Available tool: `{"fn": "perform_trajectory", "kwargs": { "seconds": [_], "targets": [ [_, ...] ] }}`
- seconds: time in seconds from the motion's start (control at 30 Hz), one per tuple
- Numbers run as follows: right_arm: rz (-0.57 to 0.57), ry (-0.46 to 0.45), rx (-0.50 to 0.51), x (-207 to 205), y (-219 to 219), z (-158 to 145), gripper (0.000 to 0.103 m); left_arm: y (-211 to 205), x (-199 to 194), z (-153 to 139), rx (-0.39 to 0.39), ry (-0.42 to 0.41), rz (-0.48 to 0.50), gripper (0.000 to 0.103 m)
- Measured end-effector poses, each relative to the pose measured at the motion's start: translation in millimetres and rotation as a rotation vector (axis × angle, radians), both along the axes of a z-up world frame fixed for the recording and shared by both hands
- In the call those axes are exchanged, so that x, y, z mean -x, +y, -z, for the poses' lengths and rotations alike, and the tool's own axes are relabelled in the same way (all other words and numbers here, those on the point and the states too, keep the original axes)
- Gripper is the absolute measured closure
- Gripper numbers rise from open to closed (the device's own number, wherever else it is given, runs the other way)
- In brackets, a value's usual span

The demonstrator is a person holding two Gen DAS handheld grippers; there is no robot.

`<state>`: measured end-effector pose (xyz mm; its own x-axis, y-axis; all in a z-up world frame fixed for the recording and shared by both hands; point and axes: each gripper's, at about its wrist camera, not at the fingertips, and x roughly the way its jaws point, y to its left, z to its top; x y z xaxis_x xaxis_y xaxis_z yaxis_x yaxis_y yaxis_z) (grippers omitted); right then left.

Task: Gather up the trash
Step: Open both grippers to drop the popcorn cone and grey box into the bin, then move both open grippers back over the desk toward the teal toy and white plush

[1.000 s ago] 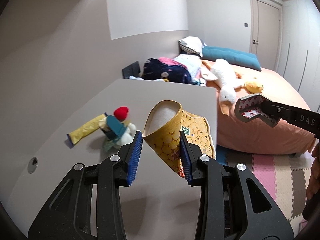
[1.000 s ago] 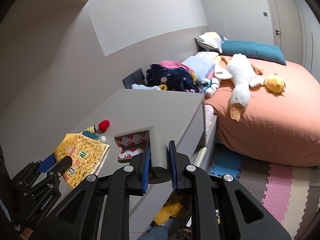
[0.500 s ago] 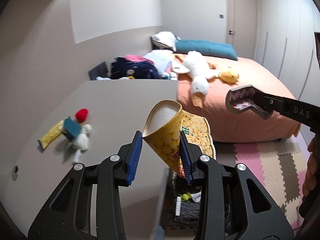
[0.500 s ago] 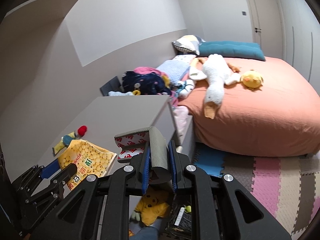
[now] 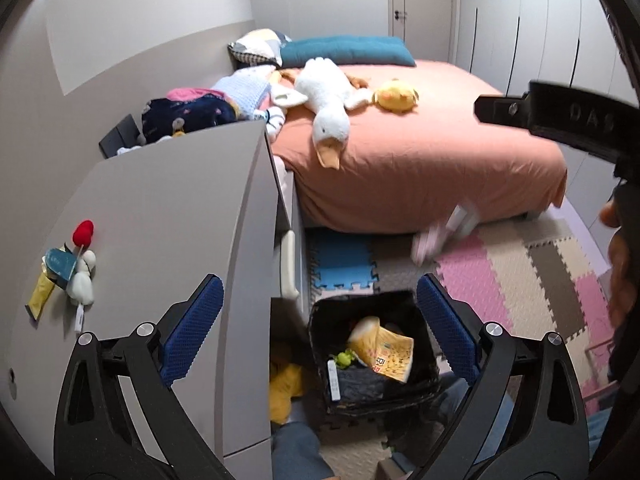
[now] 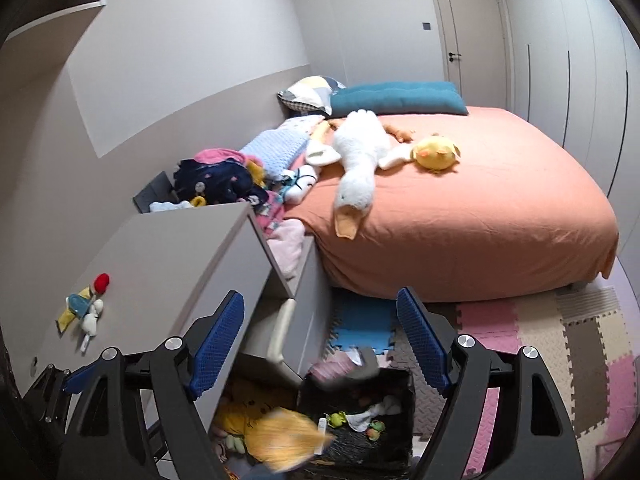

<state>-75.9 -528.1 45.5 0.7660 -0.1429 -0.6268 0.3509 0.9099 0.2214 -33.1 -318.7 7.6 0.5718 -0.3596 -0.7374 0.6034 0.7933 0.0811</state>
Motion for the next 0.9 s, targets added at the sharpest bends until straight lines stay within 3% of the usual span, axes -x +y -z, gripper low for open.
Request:
{"fn": "perform_trajectory", "kwargs": {
  "seconds": [0.33, 0.9],
  "targets": [
    [-0.01, 0.01, -0.03, -5.3, -4.9, 11.2, 0.023, 15.9, -14.1, 2.5, 0.012, 0.024, -0.072, 0.008],
    [-0.12, 0.024, -0.013, -39.1, 44.0, 12.7, 0.023, 61.8, -32.3, 0.4, 0.018, 0.015, -0.171, 0.008]
  ]
}}
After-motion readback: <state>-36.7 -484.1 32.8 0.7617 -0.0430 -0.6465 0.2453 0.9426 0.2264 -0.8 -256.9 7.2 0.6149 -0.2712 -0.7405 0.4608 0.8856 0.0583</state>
